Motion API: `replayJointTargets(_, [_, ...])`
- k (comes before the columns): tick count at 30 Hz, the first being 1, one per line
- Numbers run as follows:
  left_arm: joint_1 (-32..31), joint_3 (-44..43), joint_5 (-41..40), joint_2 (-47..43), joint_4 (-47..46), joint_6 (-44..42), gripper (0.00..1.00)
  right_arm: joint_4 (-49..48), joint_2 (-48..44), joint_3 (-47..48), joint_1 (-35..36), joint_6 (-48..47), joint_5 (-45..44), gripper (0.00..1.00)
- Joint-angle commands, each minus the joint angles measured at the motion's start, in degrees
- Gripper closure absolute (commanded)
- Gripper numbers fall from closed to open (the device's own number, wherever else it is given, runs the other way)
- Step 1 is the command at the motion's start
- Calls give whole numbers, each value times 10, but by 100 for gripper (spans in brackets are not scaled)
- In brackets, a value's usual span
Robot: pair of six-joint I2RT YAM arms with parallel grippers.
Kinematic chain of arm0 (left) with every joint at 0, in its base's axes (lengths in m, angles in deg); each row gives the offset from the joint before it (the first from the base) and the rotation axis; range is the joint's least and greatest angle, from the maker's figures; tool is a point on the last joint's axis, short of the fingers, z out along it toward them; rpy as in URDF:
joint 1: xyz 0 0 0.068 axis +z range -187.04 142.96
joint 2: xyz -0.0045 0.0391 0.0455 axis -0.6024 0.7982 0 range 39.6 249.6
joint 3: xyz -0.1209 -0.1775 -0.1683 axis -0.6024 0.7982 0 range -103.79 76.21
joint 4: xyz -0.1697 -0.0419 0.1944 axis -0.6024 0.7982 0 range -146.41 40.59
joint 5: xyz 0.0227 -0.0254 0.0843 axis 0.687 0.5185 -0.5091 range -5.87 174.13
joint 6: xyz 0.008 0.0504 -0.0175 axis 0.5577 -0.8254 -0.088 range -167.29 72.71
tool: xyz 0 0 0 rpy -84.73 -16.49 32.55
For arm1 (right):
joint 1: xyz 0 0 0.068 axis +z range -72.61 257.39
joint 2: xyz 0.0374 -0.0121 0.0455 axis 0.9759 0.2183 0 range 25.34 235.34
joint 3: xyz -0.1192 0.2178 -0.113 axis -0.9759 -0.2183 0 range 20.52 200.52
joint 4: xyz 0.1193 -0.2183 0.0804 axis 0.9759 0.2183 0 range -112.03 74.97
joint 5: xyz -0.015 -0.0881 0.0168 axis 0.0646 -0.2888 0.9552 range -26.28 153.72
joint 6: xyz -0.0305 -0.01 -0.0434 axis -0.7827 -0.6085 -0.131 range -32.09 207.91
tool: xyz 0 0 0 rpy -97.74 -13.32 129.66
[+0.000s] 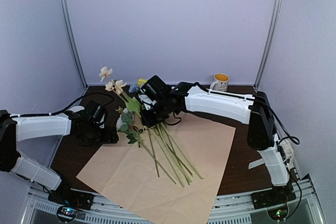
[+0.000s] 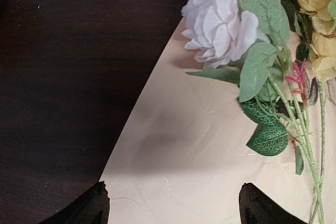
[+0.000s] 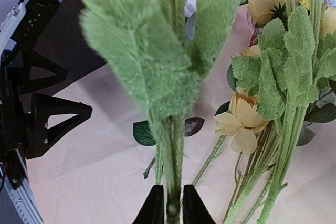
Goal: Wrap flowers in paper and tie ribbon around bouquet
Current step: Place the fake flower on the flattened wrapping paper, then pick up the bottom corner of the flattened wrapping paper from the center of the board.
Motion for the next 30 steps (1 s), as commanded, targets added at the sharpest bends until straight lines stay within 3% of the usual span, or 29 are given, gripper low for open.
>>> replayJointTargets(1, [4, 12, -33, 13, 2, 10, 11, 19, 18, 36, 3, 8, -117, 78])
replayJointTargets(5, [4, 18, -30, 45, -6, 9, 4, 22, 26, 46, 2, 19, -129, 65])
replayJointTargets(11, [6, 21, -16, 89, -25, -3, 2, 1, -46, -3, -15, 28, -56, 59])
replayJointTargets(18, [6, 23, 2, 125, -41, -16, 2, -4, -202, -228, -146, 31, -86, 44])
replayJointTargets(23, [7, 11, 23, 157, -51, -40, 2, -22, -282, -403, -248, 53, -69, 41])
replayJointTargets(26, [7, 7, 35, 175, -62, -49, 4, -14, -292, -460, -280, 41, -92, 35])
replayJointTargets(30, [7, 5, 45, 191, -76, -59, 7, -8, -268, -495, -339, 21, -23, 32])
